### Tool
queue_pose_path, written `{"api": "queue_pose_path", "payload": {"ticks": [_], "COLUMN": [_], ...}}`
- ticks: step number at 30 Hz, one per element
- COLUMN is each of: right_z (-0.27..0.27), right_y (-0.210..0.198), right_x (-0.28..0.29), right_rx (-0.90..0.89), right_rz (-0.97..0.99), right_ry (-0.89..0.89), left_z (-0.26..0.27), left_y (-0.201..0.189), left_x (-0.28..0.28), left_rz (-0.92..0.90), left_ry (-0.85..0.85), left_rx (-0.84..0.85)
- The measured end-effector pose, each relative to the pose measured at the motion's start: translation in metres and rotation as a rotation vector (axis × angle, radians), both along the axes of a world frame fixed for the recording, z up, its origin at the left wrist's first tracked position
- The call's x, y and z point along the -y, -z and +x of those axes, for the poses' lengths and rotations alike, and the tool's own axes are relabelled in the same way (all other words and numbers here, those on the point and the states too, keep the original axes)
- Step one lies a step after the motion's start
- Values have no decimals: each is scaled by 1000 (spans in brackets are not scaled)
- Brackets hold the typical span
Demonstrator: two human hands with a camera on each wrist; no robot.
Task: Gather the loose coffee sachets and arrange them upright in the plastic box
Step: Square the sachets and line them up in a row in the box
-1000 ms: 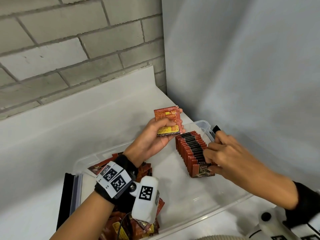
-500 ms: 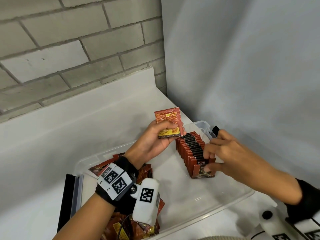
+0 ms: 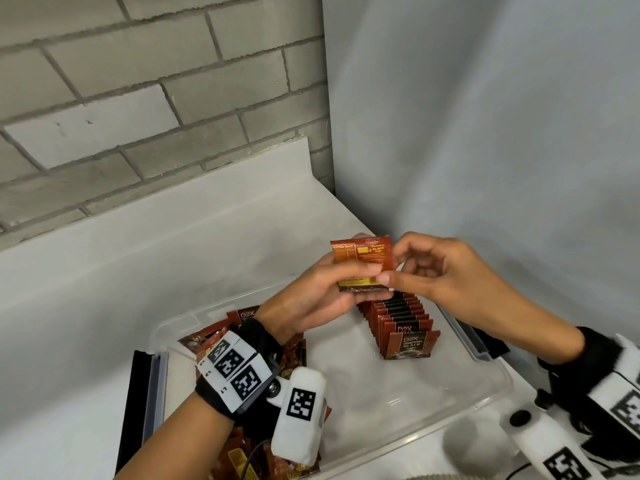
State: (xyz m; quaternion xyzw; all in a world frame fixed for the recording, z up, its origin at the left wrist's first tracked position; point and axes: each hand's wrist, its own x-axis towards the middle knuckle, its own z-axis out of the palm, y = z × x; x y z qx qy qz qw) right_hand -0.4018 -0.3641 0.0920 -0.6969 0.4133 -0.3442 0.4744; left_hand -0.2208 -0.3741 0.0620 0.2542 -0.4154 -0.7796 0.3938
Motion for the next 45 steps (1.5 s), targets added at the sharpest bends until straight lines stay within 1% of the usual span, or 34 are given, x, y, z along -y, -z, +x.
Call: {"api": "queue_pose_path", "payload": {"ticks": [2,4,7,10,12,14,18,20,22,24,26,28,30,33,35,37,39,41,42,44,45], "right_z": [-3,-8,-15,-16,-16,-14,-9,-11,-12,-13,-13,-15,-20,-25,-31,-41,-51,-53,-51,-46,-44], "right_y": [-3,-6,-8,-6,-5,-5,-11,-11,-7,-3,-2,-4,-4,-6,-10,-14,-13,-7,-2,11,17], "right_x": [1,3,5,5,3,1,-3,-3,-3,-2,-1,0,2,3,2,2,-1,-6,-9,-14,-15], "right_rx": [56,99,39,-8,6,45,162,136,51,28,71,112,98,49,-14,-155,-345,-519,-576,-657,-698], "right_rz": [-33,-114,-300,-358,-330,-255,-47,49,126,149,129,119,106,62,41,-17,-95,-206,-266,-455,-523], "right_ry": [34,61,26,-3,-15,-11,92,57,-5,4,44,57,57,58,17,-79,-188,-294,-331,-361,-371], "left_z": [3,8,9,9,10,11,12,13,14,14,13,12,11,11,16,24,32,38,38,36,33], "left_y": [1,0,-2,-2,1,2,0,-3,-4,-5,-5,-3,0,1,-3,-10,-18,-27,-31,-39,-42], "left_x": [1,3,4,4,6,7,8,9,10,10,10,10,11,10,9,9,11,13,13,9,6], "left_rz": [-14,8,51,89,54,31,-5,-6,-4,1,11,10,0,-23,-66,-119,-153,-187,-216,-312,-375], "left_ry": [19,33,68,35,0,-15,-82,-131,-181,-208,-211,-191,-160,-92,11,109,112,75,75,152,242], "left_rx": [-19,-12,76,79,90,89,66,43,28,9,-7,-6,15,66,98,138,206,326,404,605,715]}}
